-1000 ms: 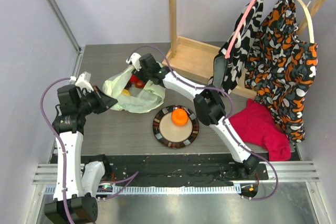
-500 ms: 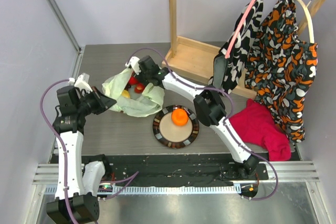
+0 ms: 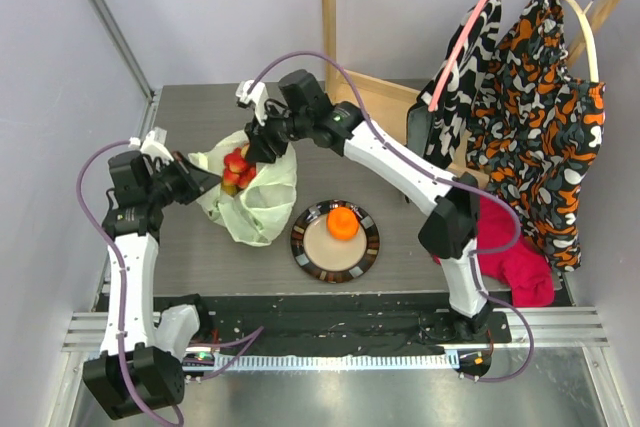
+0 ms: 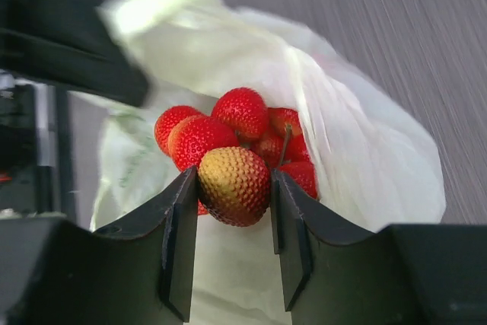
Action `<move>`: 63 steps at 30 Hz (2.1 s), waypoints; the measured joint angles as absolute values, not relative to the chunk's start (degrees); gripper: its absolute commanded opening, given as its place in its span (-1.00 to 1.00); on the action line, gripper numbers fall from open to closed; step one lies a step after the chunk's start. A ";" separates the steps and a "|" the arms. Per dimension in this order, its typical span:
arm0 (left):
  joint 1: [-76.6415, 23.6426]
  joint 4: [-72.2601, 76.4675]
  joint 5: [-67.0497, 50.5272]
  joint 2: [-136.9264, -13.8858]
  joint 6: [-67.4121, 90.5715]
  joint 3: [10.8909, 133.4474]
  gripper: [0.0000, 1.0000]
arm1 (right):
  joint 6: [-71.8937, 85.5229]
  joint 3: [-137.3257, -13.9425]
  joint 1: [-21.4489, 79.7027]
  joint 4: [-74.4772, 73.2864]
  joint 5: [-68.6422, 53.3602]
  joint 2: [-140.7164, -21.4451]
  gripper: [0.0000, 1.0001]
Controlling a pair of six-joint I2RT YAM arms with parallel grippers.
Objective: Take the fake fruits out of the plastic bag
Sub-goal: Adjust the fake fruit in the plastic bag, then take out the fake fruit from the plastic bag.
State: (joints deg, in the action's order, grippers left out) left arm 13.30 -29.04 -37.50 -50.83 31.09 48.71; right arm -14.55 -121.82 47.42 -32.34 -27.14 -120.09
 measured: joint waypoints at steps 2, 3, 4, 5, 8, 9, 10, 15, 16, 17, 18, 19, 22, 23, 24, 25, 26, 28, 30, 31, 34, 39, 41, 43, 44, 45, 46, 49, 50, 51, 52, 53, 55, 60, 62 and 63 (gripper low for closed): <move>13.30 -28.34 -37.56 -52.58 31.35 49.80 -0.92 | -13.74 -121.82 47.97 -31.99 -30.13 -117.45 -0.77; 13.30 -27.88 -37.56 -53.36 31.44 50.52 -0.92 | -13.41 -121.82 48.25 -31.90 -31.24 -116.60 -0.77; 13.30 -27.35 -37.56 -54.02 31.57 51.22 -0.92 | -13.21 -121.82 48.47 -31.75 -32.12 -116.07 -0.77; 13.30 -27.00 -37.56 -54.46 31.70 51.79 -0.92 | -13.13 -121.82 48.69 -31.70 -32.64 -115.90 -0.77; 13.28 -25.67 -37.34 -55.35 32.53 53.98 -0.92 | -13.43 -121.01 49.30 -31.97 -32.95 -115.90 -0.77; 13.26 -25.39 -37.19 -55.35 32.60 54.43 -0.92 | -13.82 -120.57 49.34 -32.25 -32.86 -116.03 -0.77; 13.26 -25.08 -37.06 -55.35 32.62 54.78 -0.92 | -14.48 -120.14 49.32 -32.27 -32.64 -116.25 -0.77; 13.28 -24.75 -35.90 -55.33 32.58 55.46 -0.92 | -19.73 -118.08 48.97 -32.73 -30.52 -119.81 -0.71; 13.28 -24.93 -35.62 -55.27 32.56 55.46 -0.92 | -20.69 -116.88 48.95 -32.86 -30.17 -120.38 -0.65; 13.28 -25.06 -35.53 -55.07 32.58 55.35 -0.92 | -21.43 -115.15 48.93 -33.15 -29.80 -120.90 -0.54; 13.28 -25.08 -35.33 -54.54 32.58 54.94 -0.92 | -22.11 -113.25 48.90 -33.56 -29.54 -121.27 -0.47; 13.28 -25.19 -35.14 -53.76 32.60 54.26 -0.92 | -22.50 -111.61 48.90 -34.02 -29.34 -121.43 -0.30; 13.28 -26.39 -34.96 -50.00 33.08 50.83 -0.95 | -23.64 -104.53 49.12 -35.33 -28.73 -121.03 0.27; 13.28 -27.24 -34.92 -48.60 33.21 49.47 -0.95 | -23.79 -102.17 49.41 -35.75 -28.36 -120.55 0.43; 13.28 -28.16 -34.92 -47.57 33.39 48.53 -0.96 | -23.92 -99.72 49.67 -36.07 -27.94 -119.66 0.53; 13.30 -29.17 -34.79 -46.41 33.71 47.27 -0.97 | -24.08 -97.25 49.98 -36.34 -27.59 -118.34 0.54; 13.30 -30.41 -34.61 -45.41 33.95 46.19 -0.98 | -24.23 -95.48 50.28 -36.80 -27.22 -116.84 0.54; 13.30 -32.60 -34.28 -44.23 34.26 44.51 -1.00 | -24.62 -92.27 50.98 -38.30 -26.20 -111.77 0.50; 13.30 -33.87 -33.91 -43.88 34.61 43.18 -1.00 | -24.71 -91.20 51.46 -38.65 -25.78 -106.63 0.36; 13.32 -34.09 -33.76 -43.88 35.00 42.50 -1.00 | -24.71 -91.13 51.96 -38.15 -25.63 -103.26 0.31; 13.32 -34.11 -33.45 -44.12 36.29 40.73 -1.00 | -24.80 -93.01 53.19 -35.94 -25.69 -98.08 0.16; 13.32 -33.82 -33.47 -44.53 37.32 40.47 -1.00 | -24.99 -98.61 54.96 -33.08 -25.50 -102.45 0.05; 13.32 -33.67 -33.47 -44.49 37.32 40.47 -1.00 | -25.06 -100.22 55.44 -32.62 -25.15 -106.94 0.05; 13.32 -33.69 -33.45 -44.34 37.28 40.47 -1.00 | -25.12 -101.14 55.75 -32.58 -24.23 -111.44 0.08; 13.32 -33.67 -33.45 -44.18 37.26 40.47 -1.00 | -25.15 -101.16 55.86 -32.62 -23.44 -113.36 0.09; 13.32 -33.69 -33.43 -43.99 37.23 40.49 -1.00 | -25.19 -101.16 55.88 -32.80 -22.72 -114.89 0.09; 13.32 -33.67 -33.43 -43.75 37.17 40.49 -1.00 | -25.43 -101.16 55.94 -32.88 -21.67 -116.51 0.10; 13.32 -33.67 -33.41 -43.22 37.08 40.49 -1.00 | -26.72 -101.14 56.21 -33.36 -17.82 -118.69 0.13; 13.32 -33.67 -33.41 -43.13 37.08 40.49 -1.00 | -27.33 -101.14 56.27 -33.54 -16.58 -118.78 0.18; 13.32 -33.65 -33.39 -43.09 37.08 40.49 -1.00 | -27.83 -101.14 56.31 -33.58 -15.75 -118.76 0.19; 13.32 -33.56 -33.34 -43.05 37.08 40.49 -1.00 | -28.71 -100.99 56.38 -33.23 -14.35 -118.61 0.19; 13.32 -33.50 -33.26 -43.00 37.08 40.49 -1.00 | -29.41 -100.71 56.42 -33.06 -13.21 -118.52 0.19; 13.32 -33.28 -33.12 -42.98 37.10 40.49 -1.00 | -30.72 -99.48 56.51 -32.69 -11.46 -118.10 0.19; 13.32 -32.84 -33.04 -42.98 37.15 40.49 -1.00 | -34.28 -95.88 56.99 -32.93 -8.10 -117.71 0.17; 13.32 -32.80 -33.01 -42.98 37.17 40.49 -1.00 | -36.01 -94.98 57.30 -32.99 -6.96 -117.71 0.08; 13.32 -32.77 -33.01 -42.98 37.19 40.49 -1.00 | -36.73 -94.78 57.43 -32.93 -6.42 -117.71 -0.02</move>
State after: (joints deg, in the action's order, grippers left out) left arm 13.32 -32.77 -33.01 -42.98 37.19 40.49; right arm -36.73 -94.78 57.43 -32.93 -6.42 -117.71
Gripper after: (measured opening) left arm 0.026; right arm 0.575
